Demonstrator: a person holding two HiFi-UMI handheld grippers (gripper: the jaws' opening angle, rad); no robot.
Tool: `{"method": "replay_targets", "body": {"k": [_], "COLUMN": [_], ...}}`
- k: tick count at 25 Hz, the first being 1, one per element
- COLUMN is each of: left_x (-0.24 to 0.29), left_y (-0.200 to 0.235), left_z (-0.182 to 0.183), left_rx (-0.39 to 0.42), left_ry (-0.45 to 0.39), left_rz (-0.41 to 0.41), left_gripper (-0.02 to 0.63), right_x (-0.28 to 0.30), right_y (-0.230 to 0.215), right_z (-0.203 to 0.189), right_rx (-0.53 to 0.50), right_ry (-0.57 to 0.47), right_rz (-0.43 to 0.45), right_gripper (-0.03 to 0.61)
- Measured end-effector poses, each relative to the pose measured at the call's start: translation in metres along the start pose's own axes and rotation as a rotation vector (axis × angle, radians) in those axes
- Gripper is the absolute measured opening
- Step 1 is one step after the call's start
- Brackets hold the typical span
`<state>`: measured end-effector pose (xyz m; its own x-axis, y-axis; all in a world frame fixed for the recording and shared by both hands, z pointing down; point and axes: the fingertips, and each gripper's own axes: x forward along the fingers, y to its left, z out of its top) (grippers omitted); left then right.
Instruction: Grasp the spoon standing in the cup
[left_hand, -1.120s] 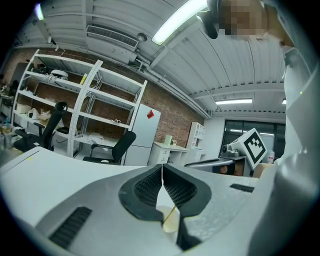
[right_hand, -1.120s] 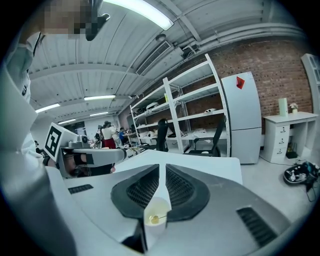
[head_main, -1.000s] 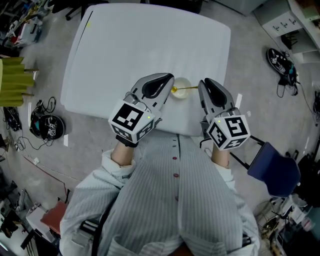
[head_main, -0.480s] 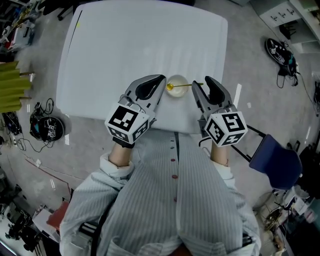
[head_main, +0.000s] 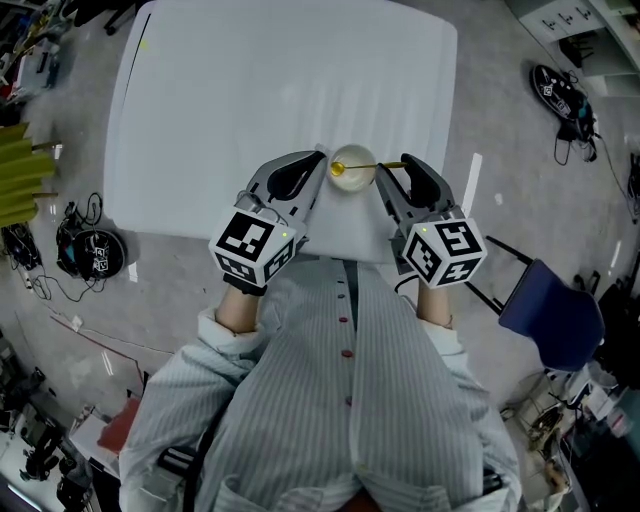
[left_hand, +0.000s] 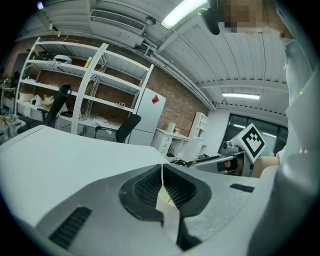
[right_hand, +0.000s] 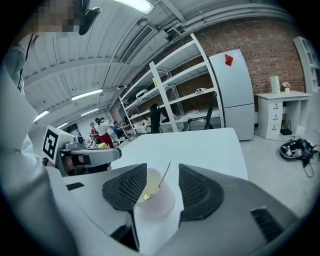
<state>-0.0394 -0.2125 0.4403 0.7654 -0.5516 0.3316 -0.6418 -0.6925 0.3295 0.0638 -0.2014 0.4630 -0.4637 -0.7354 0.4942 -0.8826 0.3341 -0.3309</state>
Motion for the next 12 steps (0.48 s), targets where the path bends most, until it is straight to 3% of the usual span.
{"method": "replay_targets", "body": {"k": [12], "left_x": [0.005], "left_y": [0.011], "left_z": [-0.029], "left_rx": [-0.025], "left_ry": [0.041], "left_rz": [0.019], "left_gripper": [0.014], "right_x": [0.019], "right_y": [0.001], "right_z": [-0.024], "right_rx": [0.044], "right_ry": [0.038], "right_rz": [0.029], "right_gripper": [0.173]}}
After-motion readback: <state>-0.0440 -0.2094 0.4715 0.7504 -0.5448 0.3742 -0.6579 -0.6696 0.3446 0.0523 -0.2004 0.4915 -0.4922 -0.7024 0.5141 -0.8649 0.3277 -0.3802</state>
